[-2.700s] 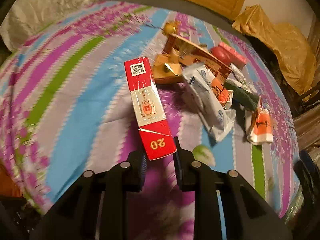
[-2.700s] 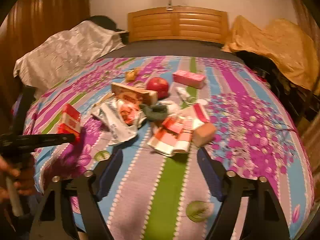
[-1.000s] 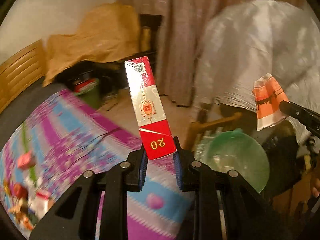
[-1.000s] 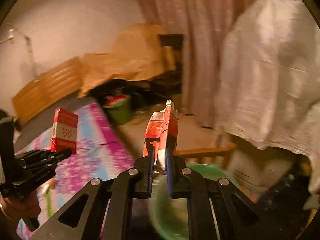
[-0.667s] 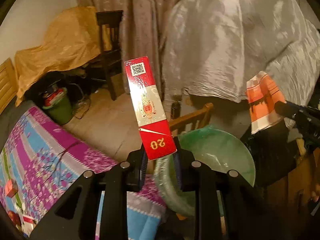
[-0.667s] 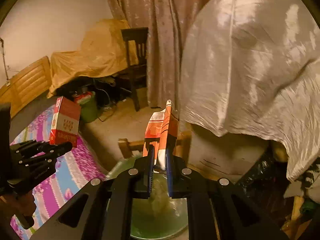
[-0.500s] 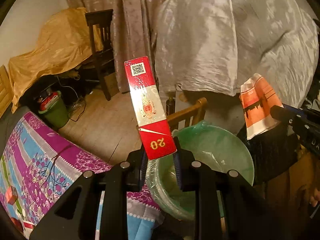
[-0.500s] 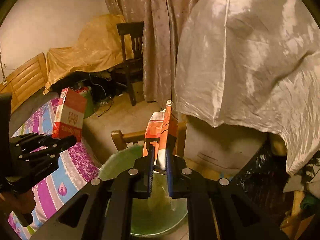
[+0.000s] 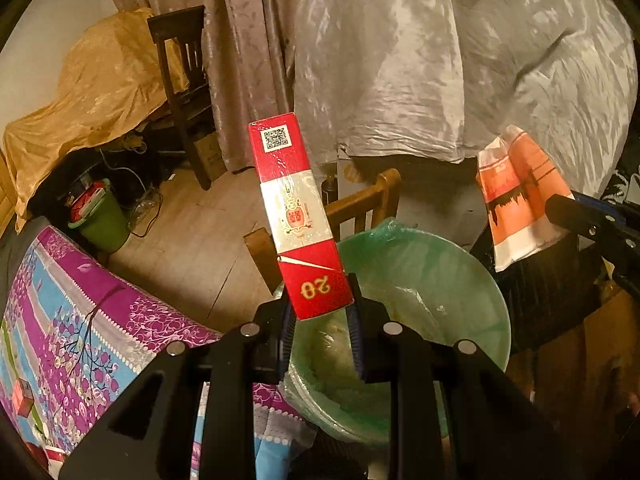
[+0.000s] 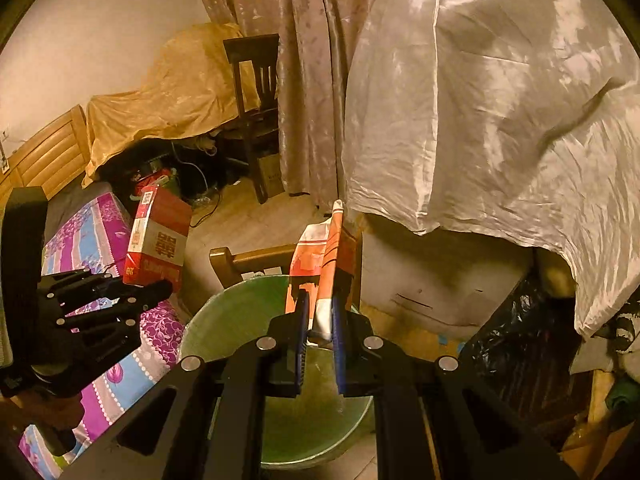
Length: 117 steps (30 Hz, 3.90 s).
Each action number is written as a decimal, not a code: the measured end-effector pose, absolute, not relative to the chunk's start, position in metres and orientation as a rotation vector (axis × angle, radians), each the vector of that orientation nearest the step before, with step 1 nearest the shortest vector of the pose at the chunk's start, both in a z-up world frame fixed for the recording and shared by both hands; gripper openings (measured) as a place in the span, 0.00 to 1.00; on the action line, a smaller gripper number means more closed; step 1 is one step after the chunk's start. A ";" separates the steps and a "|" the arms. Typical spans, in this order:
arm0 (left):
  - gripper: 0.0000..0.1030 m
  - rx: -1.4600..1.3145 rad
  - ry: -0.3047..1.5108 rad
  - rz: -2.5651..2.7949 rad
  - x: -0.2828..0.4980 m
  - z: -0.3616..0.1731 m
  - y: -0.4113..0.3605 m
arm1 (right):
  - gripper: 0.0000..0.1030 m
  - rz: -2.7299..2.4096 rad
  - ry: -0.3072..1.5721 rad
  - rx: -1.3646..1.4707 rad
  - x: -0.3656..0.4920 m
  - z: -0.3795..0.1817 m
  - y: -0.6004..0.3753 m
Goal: Collect trash
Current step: 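Carry both items to the green bin and open both grippers over it, then return both grippers to the trash pile on the bedspread, then grasp white sachets with left gripper while right grasps white medicine box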
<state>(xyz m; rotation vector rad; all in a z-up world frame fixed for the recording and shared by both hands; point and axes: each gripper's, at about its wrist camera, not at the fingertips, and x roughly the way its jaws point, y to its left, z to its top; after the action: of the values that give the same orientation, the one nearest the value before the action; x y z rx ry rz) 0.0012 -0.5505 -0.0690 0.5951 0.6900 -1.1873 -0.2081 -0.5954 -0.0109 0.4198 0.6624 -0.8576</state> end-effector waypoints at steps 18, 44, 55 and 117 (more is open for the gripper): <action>0.57 0.630 0.793 -1.301 0.002 -0.094 -0.563 | 0.40 -0.835 0.701 0.497 -0.207 -0.046 -0.611; 0.66 0.352 0.722 -0.523 0.124 -0.100 -0.287 | 0.47 -0.553 0.472 0.118 -0.067 -0.024 -0.422; 0.66 -0.040 0.891 -0.061 0.143 -0.133 -0.040 | 0.50 -0.083 0.659 0.089 0.053 -0.067 -0.253; 0.33 -0.302 0.887 -0.085 0.111 -0.108 0.034 | 0.07 0.122 0.890 0.400 0.081 -0.106 -0.218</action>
<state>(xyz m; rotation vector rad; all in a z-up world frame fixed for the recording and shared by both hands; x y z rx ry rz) 0.1107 0.0336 -0.1075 -0.3024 0.8874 -0.0852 0.0807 -0.2177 -0.1057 0.3997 0.8899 0.1215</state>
